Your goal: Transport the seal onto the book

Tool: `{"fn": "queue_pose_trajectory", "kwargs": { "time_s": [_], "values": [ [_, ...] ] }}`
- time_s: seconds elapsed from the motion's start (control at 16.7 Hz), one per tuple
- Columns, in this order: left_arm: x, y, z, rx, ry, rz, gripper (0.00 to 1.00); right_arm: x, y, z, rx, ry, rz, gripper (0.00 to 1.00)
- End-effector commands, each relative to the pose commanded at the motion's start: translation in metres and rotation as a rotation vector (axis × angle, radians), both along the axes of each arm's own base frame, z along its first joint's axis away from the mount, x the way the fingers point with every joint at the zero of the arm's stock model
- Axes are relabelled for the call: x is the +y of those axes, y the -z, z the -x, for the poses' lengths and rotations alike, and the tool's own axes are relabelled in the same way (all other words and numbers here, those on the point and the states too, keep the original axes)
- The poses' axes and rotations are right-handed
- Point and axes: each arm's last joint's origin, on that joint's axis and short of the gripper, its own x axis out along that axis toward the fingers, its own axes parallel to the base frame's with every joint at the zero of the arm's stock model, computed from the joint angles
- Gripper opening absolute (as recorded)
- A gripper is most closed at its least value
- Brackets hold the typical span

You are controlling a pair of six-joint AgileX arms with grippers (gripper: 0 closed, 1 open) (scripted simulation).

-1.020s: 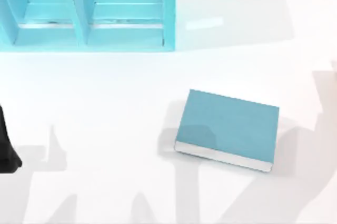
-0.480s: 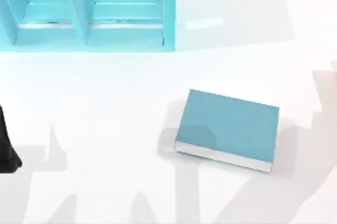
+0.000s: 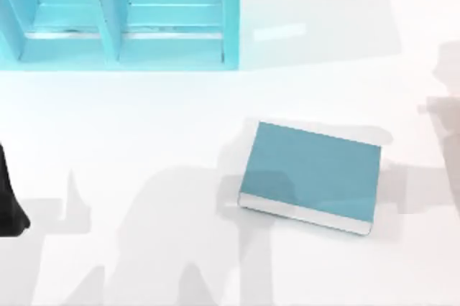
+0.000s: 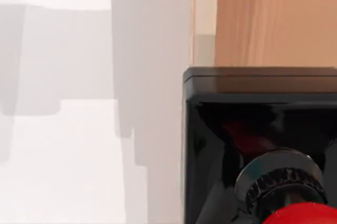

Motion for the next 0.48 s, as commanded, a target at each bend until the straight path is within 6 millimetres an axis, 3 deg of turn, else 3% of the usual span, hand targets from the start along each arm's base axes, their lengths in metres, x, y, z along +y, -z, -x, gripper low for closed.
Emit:
{"fn": "queue_pose_trajectory", "kwargs": {
  "time_s": [0.12, 0.24, 0.48],
  "values": [
    [0.000, 0.000, 0.000, 0.000, 0.000, 0.000, 1.00, 0.026, -0.026, 0.007, -0.012, -0.001, 0.003, 0.00],
    [0.000, 0.000, 0.000, 0.000, 0.000, 0.000, 1.00, 0.039, -0.040, 0.013, -0.028, -0.001, 0.005, 0.00],
    [0.000, 0.000, 0.000, 0.000, 0.000, 0.000, 1.00, 0.038, -0.040, 0.013, -0.025, 0.004, 0.003, 0.00]
  ]
}}
